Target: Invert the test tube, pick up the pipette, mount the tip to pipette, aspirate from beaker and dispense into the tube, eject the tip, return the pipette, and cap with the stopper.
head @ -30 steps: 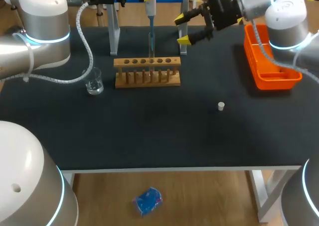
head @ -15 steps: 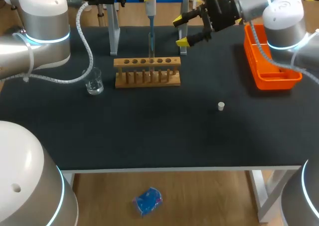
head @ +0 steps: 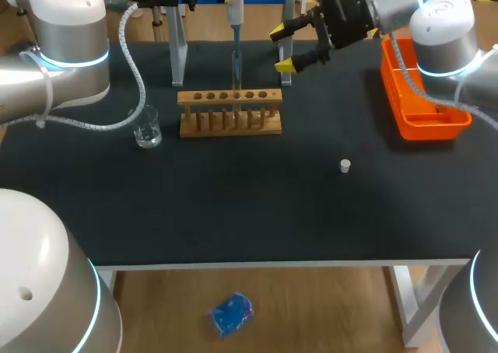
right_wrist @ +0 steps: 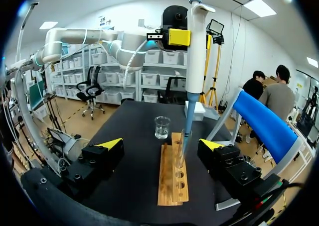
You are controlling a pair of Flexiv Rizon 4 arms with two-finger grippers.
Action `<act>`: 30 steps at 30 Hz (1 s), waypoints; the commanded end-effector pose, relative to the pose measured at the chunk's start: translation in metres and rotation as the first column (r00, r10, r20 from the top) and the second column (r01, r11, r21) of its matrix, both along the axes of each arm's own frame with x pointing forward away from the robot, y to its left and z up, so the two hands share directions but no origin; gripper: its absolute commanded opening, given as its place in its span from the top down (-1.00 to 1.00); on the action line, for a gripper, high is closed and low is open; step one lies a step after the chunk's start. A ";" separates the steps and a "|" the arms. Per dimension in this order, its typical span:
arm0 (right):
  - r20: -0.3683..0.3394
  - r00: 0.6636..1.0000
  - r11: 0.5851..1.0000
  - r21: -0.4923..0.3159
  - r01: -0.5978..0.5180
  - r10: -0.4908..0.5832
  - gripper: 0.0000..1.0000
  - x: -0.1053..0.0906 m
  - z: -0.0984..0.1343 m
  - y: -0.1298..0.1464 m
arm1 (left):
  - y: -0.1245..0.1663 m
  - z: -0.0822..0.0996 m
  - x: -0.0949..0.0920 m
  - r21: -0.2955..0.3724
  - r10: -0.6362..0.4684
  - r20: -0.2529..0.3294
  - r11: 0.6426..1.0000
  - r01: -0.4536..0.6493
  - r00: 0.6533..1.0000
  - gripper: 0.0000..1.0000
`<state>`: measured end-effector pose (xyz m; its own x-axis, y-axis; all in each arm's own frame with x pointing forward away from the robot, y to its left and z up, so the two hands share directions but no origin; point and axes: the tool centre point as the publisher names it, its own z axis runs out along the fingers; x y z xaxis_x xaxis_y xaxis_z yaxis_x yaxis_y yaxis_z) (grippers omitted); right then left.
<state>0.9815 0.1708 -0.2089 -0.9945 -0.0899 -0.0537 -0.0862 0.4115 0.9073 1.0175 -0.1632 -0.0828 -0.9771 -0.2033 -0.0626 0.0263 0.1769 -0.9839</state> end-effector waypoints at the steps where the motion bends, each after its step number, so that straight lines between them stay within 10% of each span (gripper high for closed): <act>1: 0.001 1.000 1.000 0.001 0.000 0.000 -1.00 0.000 -0.001 0.000 | 0.000 0.001 -0.001 0.002 0.003 -0.001 1.000 -0.003 1.000 1.00; 30: 0.001 1.000 1.000 0.001 0.000 0.000 -1.00 0.000 -0.001 0.000 | -0.001 0.018 -0.001 0.020 0.001 0.018 1.000 -0.001 1.000 1.00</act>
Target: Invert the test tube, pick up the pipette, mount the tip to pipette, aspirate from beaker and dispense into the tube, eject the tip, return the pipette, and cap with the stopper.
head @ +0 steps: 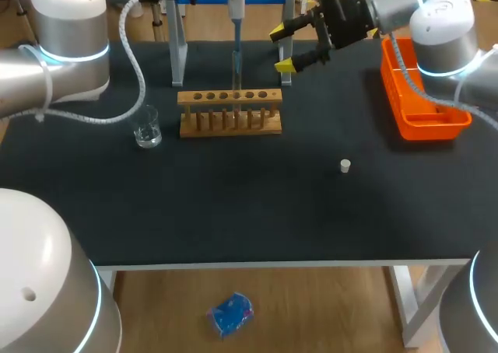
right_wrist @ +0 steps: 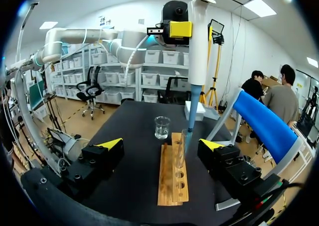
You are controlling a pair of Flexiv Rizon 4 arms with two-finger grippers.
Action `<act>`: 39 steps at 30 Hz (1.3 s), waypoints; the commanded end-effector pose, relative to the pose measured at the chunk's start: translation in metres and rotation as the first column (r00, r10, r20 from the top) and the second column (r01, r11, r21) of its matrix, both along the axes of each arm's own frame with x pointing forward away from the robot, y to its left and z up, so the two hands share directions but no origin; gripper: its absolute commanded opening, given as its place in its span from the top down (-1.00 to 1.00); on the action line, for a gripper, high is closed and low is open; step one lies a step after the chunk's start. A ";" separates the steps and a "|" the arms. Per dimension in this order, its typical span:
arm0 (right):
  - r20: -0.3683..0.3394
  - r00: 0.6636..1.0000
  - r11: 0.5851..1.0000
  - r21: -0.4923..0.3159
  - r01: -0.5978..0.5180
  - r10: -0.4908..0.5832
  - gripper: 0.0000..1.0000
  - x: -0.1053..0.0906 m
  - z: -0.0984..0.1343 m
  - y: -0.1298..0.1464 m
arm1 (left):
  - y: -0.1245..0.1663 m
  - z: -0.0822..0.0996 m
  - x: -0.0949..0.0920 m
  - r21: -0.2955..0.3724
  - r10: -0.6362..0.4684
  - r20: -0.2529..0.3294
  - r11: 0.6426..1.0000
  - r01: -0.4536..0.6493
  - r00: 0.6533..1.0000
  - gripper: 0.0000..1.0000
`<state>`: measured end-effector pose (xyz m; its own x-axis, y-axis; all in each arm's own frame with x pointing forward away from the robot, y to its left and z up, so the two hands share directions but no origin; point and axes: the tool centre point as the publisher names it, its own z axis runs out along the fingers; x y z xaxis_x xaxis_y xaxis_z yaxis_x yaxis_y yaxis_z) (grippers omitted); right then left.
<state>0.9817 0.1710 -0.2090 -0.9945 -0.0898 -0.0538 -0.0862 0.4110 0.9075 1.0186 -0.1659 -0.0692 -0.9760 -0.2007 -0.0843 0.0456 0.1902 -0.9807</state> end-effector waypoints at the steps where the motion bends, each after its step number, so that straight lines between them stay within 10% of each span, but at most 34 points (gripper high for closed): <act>1: 0.001 1.000 1.000 0.001 0.000 0.000 -1.00 0.000 0.000 0.000 | 0.002 0.005 -0.002 0.007 0.002 0.000 1.000 -0.002 1.000 1.00; 39: 0.001 1.000 1.000 0.001 0.000 0.000 -1.00 0.000 0.000 0.000 | -0.004 0.024 -0.014 0.025 -0.009 0.037 1.000 0.008 0.999 1.00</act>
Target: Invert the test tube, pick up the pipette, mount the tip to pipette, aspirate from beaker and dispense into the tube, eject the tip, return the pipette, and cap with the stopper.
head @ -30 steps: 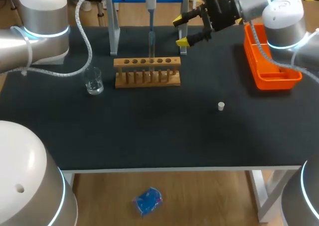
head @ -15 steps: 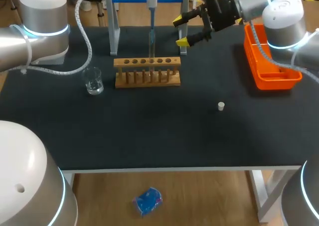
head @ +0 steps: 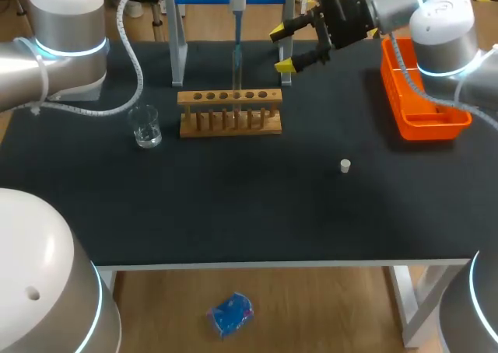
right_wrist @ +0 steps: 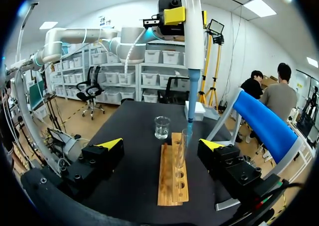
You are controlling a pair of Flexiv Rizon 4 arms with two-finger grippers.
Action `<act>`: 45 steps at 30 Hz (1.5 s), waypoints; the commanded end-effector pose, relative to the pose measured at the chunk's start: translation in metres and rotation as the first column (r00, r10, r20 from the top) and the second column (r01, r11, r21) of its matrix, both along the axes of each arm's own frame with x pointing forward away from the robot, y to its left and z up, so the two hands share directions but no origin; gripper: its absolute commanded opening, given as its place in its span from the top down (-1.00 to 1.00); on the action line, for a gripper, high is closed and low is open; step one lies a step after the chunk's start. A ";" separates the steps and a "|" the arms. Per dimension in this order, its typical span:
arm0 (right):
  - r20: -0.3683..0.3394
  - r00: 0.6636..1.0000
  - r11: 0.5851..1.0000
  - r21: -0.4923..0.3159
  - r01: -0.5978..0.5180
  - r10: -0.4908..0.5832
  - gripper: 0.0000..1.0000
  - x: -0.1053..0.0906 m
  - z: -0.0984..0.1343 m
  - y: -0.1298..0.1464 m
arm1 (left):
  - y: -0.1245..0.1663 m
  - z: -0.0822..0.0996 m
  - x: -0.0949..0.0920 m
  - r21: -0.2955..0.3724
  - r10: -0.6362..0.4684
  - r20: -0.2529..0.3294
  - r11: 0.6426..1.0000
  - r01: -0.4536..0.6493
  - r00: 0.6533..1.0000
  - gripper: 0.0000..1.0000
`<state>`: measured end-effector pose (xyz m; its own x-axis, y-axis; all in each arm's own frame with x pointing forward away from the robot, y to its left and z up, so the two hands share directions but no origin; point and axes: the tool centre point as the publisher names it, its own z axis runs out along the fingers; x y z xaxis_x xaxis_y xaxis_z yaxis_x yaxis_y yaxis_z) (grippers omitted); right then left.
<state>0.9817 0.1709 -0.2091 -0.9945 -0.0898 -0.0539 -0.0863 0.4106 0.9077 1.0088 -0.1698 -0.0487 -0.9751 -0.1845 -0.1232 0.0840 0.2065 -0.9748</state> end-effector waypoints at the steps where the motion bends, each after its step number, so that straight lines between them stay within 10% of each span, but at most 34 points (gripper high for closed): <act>1: 0.001 1.000 1.000 0.000 0.000 0.000 -1.00 0.000 0.000 0.000 | 0.000 0.004 -0.005 0.009 0.006 0.003 1.000 -0.006 1.000 1.00; 45: 0.001 1.000 1.000 0.000 0.000 0.000 -1.00 0.000 0.000 0.000 | -0.002 0.052 -0.014 0.025 0.001 0.088 1.000 -0.003 0.996 1.00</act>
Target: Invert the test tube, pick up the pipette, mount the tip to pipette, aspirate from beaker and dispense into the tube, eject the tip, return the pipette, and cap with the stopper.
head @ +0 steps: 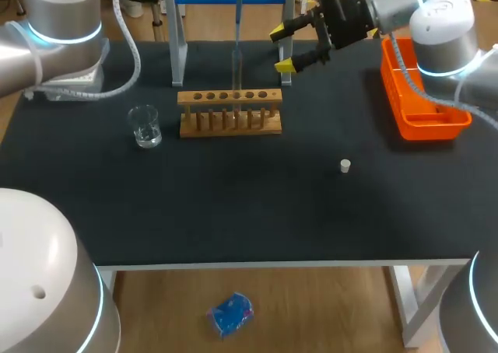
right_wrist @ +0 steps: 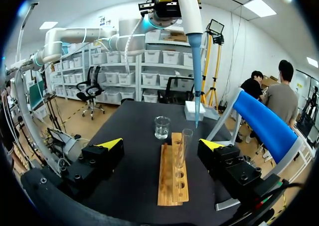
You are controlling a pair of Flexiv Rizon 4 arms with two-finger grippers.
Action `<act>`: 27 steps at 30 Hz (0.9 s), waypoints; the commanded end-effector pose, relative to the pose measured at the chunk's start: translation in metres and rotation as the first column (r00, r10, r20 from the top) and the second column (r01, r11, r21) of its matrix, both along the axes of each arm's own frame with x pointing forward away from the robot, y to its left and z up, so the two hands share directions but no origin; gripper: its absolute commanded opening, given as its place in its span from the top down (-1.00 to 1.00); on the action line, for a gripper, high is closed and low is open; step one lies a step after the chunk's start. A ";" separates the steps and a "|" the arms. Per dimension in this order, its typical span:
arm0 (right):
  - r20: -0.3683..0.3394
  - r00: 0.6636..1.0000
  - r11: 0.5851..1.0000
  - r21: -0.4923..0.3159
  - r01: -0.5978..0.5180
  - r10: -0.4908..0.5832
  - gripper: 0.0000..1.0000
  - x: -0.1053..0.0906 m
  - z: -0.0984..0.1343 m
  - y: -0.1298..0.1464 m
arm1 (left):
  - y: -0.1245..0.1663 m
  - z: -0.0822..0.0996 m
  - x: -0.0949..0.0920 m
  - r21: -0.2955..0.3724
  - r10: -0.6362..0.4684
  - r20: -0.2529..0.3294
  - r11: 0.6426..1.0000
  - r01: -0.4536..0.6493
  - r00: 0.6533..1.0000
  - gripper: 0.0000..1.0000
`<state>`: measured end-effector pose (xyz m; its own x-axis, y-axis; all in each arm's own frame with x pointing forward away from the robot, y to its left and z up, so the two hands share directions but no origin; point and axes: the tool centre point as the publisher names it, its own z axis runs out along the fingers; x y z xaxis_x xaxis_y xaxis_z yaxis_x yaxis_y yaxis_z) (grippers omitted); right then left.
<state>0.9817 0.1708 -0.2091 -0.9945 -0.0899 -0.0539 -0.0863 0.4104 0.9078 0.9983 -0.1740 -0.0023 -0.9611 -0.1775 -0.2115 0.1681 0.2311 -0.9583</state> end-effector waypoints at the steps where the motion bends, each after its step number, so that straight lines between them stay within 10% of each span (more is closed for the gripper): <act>1: 0.001 1.000 1.000 0.000 0.000 0.000 -1.00 0.000 0.000 0.000 | 0.003 0.008 -0.004 -0.009 0.007 0.004 1.000 -0.007 1.000 1.00; 27: 0.001 1.000 1.000 0.000 0.000 0.000 -1.00 0.000 0.000 0.000 | 0.010 0.021 -0.004 0.000 0.016 0.018 1.000 -0.016 1.000 1.00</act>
<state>0.9818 0.1707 -0.2091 -0.9945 -0.0900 -0.0539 -0.0863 0.4102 0.9079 0.9949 -0.1649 0.0178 -0.9533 -0.1951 -0.2306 0.1837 0.2312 -0.9554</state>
